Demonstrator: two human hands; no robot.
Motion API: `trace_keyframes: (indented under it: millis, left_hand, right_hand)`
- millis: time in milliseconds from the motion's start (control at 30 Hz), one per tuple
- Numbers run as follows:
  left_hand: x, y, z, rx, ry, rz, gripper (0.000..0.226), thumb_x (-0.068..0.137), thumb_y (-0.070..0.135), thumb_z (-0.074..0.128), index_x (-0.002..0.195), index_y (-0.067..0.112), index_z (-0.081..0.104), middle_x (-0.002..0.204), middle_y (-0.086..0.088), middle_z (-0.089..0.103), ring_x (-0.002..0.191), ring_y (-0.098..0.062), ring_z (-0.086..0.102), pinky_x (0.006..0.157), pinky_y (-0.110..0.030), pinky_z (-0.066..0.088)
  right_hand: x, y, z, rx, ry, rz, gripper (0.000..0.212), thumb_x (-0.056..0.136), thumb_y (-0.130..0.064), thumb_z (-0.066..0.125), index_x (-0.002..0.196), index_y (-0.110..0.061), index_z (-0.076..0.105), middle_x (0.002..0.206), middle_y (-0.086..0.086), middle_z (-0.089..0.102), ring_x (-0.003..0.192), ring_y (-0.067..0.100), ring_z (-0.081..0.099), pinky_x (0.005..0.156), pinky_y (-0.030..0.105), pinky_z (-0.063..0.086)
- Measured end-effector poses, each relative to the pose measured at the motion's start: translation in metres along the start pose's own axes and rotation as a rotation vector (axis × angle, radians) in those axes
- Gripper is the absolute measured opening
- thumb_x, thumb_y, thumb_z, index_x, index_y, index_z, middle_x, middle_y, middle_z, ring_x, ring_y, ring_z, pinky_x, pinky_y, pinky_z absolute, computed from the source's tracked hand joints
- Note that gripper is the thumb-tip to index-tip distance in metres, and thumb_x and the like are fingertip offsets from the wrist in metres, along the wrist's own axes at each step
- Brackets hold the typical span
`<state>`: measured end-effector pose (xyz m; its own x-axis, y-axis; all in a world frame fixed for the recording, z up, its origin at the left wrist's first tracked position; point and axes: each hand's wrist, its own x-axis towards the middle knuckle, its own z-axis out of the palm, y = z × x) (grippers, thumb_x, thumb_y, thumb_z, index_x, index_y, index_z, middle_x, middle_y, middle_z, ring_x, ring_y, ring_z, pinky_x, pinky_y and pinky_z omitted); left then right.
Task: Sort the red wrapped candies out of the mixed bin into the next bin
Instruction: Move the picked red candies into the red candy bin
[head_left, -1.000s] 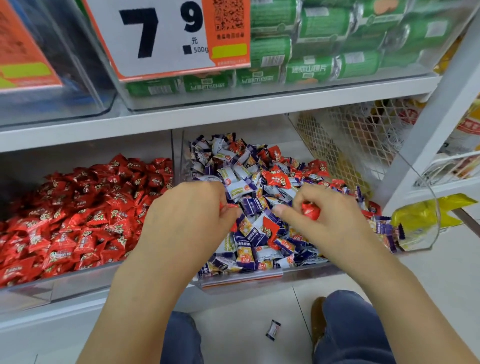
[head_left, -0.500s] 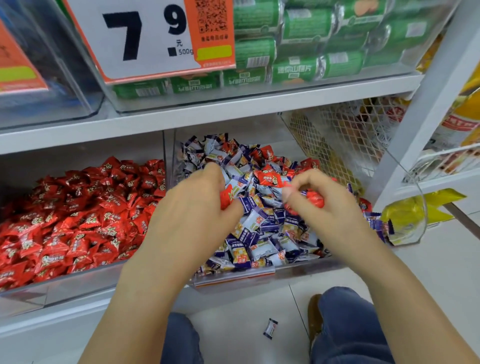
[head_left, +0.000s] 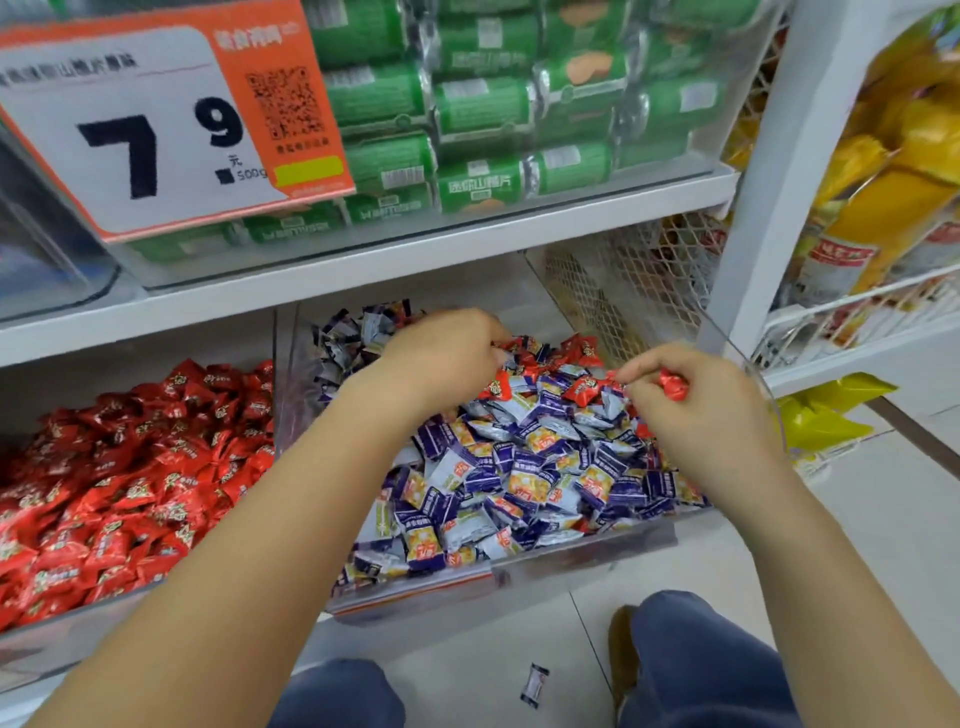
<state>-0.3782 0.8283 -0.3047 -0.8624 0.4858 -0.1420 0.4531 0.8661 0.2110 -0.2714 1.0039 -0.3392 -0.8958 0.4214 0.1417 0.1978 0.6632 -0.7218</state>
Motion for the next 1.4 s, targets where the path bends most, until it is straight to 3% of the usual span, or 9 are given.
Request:
trace_keyframes:
  millis: [167,333,533,633,733,900,1000,1133,1400]
  left_hand:
    - [0.0,0.007,0.009,0.159,-0.155,-0.027,0.048,0.093,0.039,0.054,0.139,0.031,0.044,0.138,-0.002,0.051,0.122,-0.025,0.05,0.095,-0.039,0.045]
    - [-0.022,0.002,0.02,0.135,0.152,-0.034,0.019,0.094,0.033,0.051,0.112,0.03,0.053,0.106,0.002,0.059,0.094,-0.023,0.058,0.066,-0.031,0.038]
    - [-0.072,-0.016,0.034,-0.318,0.458,-0.157,0.022,0.092,0.039,0.053,0.114,0.036,0.049,0.104,0.014,0.052,0.078,-0.011,0.048,0.061,-0.028,0.034]
    - [-0.082,-0.021,0.032,-0.387,0.535,-0.123,0.017,0.09,0.038,0.055,0.107,0.037,0.049,0.097,0.016,0.051,0.069,-0.012,0.049,0.059,-0.029,0.034]
    - [-0.079,-0.024,0.029,-0.414,0.542,-0.115,0.016,0.09,0.038,0.055,0.105,0.036,0.048,0.096,0.015,0.05,0.071,-0.011,0.049,0.061,-0.03,0.036]
    - [-0.073,-0.029,0.033,-0.386,0.45,-0.184,0.02,0.092,0.039,0.053,0.11,0.036,0.046,0.101,0.013,0.049,0.074,-0.009,0.045,0.062,-0.028,0.034]
    - [-0.074,-0.03,0.029,-0.379,0.406,-0.18,0.019,0.093,0.039,0.051,0.11,0.037,0.044,0.104,0.015,0.049,0.076,-0.009,0.046,0.061,-0.027,0.035]
    - [-0.073,-0.029,0.027,-0.355,0.364,-0.174,0.021,0.094,0.041,0.049,0.113,0.037,0.042,0.11,0.014,0.05,0.079,-0.009,0.049,0.061,-0.027,0.038]
    - [-0.066,-0.023,0.023,-0.322,0.348,-0.113,0.018,0.095,0.039,0.047,0.112,0.037,0.04,0.103,0.016,0.042,0.078,-0.007,0.043,0.049,-0.014,0.025]
  right_hand:
    - [0.009,0.007,0.005,-0.159,-0.068,-0.023,0.017,0.09,-0.027,0.054,0.097,-0.033,0.068,0.08,-0.002,0.07,0.06,0.014,0.059,0.059,0.03,0.049]
    - [0.02,0.009,0.012,-0.087,-0.129,0.018,0.021,0.09,-0.029,0.055,0.108,-0.031,0.066,0.085,-0.004,0.069,0.065,0.014,0.06,0.06,0.026,0.045]
    - [0.063,-0.001,0.042,-0.563,-0.436,-0.137,0.048,0.089,-0.019,0.057,0.134,-0.034,0.05,0.136,0.005,0.052,0.105,0.025,0.058,0.085,0.031,0.046]
    - [0.079,-0.006,0.046,-0.674,-0.64,-0.144,0.049,0.09,-0.016,0.058,0.135,-0.031,0.049,0.136,0.007,0.053,0.08,0.021,0.058,0.077,0.028,0.045]
    - [0.082,-0.003,0.048,-0.732,-0.592,-0.171,0.033,0.088,-0.021,0.06,0.121,-0.027,0.06,0.123,0.007,0.061,0.102,0.026,0.059,0.081,0.031,0.048]
    - [0.084,-0.003,0.048,-0.369,-0.333,-0.069,0.022,0.092,-0.029,0.051,0.104,-0.02,0.068,0.07,0.0,0.063,0.056,0.013,0.053,0.052,0.023,0.039]
    - [0.09,-0.007,0.056,-0.228,-0.465,0.058,0.045,0.093,-0.052,0.046,0.123,-0.021,0.059,0.107,0.006,0.066,0.085,0.019,0.063,0.072,0.024,0.043]
    - [0.1,-0.006,0.077,-0.28,-0.611,0.154,0.077,0.088,-0.072,0.024,0.144,-0.021,0.038,0.146,0.009,0.042,0.127,0.028,0.046,0.101,0.032,0.037]
    - [0.102,-0.02,0.093,-0.201,-0.662,0.203,0.083,0.084,-0.077,0.025,0.147,-0.023,0.027,0.153,0.004,0.03,0.132,0.027,0.039,0.093,0.038,0.045]
